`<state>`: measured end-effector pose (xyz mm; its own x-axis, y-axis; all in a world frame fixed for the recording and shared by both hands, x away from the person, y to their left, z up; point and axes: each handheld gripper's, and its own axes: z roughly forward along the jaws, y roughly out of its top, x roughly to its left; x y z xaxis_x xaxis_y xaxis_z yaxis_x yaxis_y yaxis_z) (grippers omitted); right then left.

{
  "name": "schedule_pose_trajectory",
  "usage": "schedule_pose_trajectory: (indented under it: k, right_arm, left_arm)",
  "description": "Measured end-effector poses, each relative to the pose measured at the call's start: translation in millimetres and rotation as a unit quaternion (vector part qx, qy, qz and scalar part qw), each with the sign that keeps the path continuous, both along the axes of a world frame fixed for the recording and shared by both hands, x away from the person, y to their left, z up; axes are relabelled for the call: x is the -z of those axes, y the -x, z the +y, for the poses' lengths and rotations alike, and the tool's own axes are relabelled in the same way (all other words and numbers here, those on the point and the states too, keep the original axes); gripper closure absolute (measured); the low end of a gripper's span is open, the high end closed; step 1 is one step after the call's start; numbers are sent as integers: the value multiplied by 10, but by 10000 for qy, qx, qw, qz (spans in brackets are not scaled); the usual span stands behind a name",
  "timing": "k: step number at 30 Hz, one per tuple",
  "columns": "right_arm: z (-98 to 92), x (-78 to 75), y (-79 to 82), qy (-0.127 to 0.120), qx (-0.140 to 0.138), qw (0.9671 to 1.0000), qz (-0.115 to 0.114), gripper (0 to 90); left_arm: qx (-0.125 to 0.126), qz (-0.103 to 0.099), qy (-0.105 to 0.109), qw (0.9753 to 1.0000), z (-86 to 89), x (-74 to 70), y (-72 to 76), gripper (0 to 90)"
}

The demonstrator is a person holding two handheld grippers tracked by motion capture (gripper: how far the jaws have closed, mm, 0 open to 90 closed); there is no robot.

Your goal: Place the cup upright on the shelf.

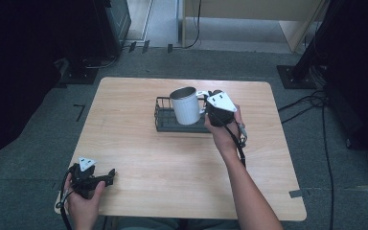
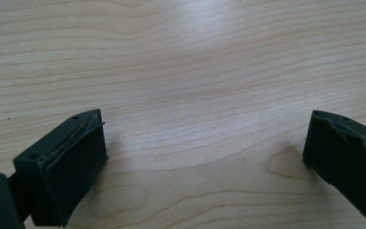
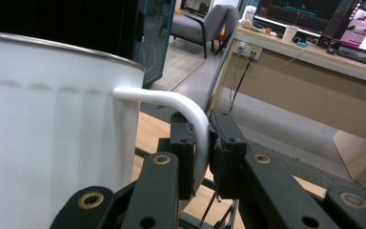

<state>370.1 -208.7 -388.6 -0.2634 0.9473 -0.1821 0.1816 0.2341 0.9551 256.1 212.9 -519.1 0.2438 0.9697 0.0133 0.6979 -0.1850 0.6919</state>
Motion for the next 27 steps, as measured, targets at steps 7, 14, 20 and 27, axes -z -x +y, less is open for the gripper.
schedule_pose_trajectory:
  k: [7, 14, 20, 27]
  right_arm:
    - [43, 28, -207, 50, 146, 9999, 23, 812]
    - [81, 119, -368, 141, 297, 9995, 16, 811]
    - [107, 202, -438, 247, 358, 9991, -3, 809]
    - [135, 292, -459, 399, 425, 9982, -139, 808]
  left_arm:
    - [3, -1, -4, 10000, 1, 0, 0, 9]
    - [0, 0, -1, 10000, 0, 0, 0, 9]
    - [2, 1, -3, 10000, 0, 0, 0, 9]
    - [1, 1, -2, 10000, 0, 0, 0, 9]
